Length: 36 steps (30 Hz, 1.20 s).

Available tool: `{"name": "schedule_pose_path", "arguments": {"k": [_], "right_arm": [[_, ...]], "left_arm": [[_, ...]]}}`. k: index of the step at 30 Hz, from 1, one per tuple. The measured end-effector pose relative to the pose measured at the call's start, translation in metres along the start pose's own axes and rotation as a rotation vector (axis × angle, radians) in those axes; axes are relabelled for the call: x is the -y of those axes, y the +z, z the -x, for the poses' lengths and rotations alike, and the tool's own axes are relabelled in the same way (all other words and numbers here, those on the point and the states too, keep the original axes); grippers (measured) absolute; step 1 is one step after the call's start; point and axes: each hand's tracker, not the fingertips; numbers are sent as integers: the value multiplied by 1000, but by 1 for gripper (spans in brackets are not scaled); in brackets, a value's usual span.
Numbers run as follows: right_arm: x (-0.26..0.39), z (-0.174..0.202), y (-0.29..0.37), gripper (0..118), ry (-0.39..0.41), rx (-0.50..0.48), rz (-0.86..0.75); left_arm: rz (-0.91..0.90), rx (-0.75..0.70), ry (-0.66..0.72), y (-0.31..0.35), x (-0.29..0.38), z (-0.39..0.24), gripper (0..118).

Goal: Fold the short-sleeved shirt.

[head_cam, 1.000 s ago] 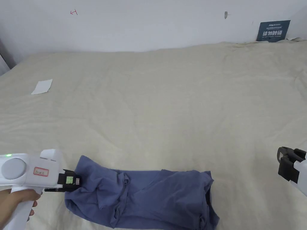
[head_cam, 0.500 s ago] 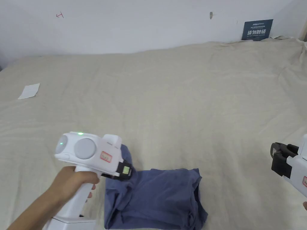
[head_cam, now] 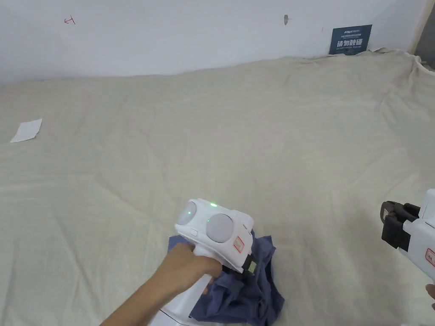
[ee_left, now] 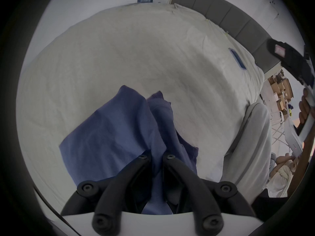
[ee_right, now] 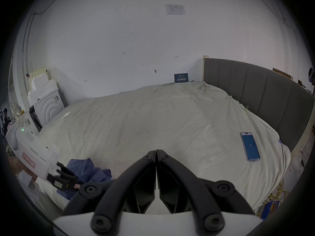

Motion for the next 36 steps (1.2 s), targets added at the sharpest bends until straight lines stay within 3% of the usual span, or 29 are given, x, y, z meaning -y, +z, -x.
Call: {"name": "schedule_pose_path", "arguments": {"k": [7, 9, 11, 13, 17, 18, 23, 28, 31, 34, 36], "right_arm": [[2, -3, 0, 1, -2, 10, 8], [3, -3, 0, 1, -1, 11, 9], [2, -2, -1, 1, -1, 10, 11], [2, -1, -1, 1, 3, 8, 12], [0, 2, -2, 1, 7, 2, 11], [-1, 2, -2, 1, 9, 1, 12], [-3, 5, -3, 1, 15, -2, 8], [-5, 10, -3, 1, 23, -12, 5], [-6, 13, -4, 1, 28, -19, 5], [-6, 15, -4, 1, 30, -24, 5], [-6, 16, -4, 1, 30, -27, 7]], "left_arm": [[32, -8, 27, -19, -3, -12, 10], [23, -11, 32, -17, -4, -12, 17], [8, 13, 52, -15, -4, -10, 40], [5, 81, 92, -8, -4, -6, 45], [-79, 107, 113, 17, 0, -5, 110], [-116, 102, 115, 25, 1, -4, 113], [-291, 61, 176, 65, 11, 16, 112], [-410, -79, 213, 80, 29, 43, 112], [-464, -188, 206, 79, 44, 55, 106], [-457, -256, 215, 71, 55, 66, 80], [-473, -238, 238, 66, 66, 73, 39]]}}
